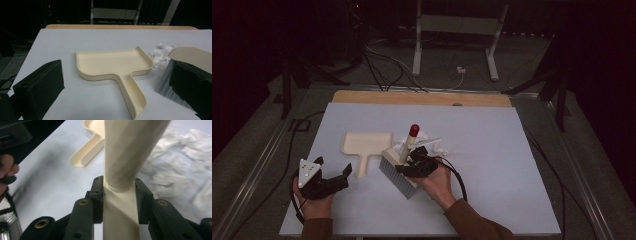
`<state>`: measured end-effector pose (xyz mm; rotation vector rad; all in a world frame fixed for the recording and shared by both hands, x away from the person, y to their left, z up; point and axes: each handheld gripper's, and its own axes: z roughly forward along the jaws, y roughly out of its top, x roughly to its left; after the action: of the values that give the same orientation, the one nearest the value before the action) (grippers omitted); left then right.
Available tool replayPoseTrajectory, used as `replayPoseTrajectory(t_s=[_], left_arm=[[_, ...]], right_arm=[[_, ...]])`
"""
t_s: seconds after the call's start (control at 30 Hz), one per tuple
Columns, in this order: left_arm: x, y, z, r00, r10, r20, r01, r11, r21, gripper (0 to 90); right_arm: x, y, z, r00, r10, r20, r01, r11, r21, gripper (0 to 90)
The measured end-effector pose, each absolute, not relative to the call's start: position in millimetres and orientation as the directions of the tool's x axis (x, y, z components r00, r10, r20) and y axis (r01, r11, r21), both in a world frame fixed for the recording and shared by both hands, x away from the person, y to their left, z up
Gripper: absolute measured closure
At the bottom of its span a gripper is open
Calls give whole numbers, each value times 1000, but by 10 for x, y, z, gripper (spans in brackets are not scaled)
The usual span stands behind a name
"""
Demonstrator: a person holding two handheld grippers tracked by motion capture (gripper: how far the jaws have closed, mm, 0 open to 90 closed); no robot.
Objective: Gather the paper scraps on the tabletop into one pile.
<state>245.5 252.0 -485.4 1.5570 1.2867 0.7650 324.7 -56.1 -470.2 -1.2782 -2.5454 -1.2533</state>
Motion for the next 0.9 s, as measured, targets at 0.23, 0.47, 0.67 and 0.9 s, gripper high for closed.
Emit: replayPoseTrajectory(t_s=[0.23, 0.47, 0.67, 0.9], left_arm=[[2453, 2515, -4860, 251, 963, -95, 372, -6, 928, 4], [2458, 2506, -4865, 257, 962, -94, 373, -9, 928, 4], [2456, 2505, -4865, 256, 962, -96, 372, -7, 928, 4], [2455, 2503, -4868, 254, 962, -98, 372, -4, 928, 5]], right_arm=[[3334, -709, -4736, -599, 711, 367, 717, 273, 641, 667], [3405, -843, -4737, -552, 748, 368, 733, 225, 642, 667], [3447, -1012, -4718, -514, 780, 358, 742, 195, 641, 667], [3466, -1209, -4693, -467, 815, 342, 749, 159, 644, 667]])
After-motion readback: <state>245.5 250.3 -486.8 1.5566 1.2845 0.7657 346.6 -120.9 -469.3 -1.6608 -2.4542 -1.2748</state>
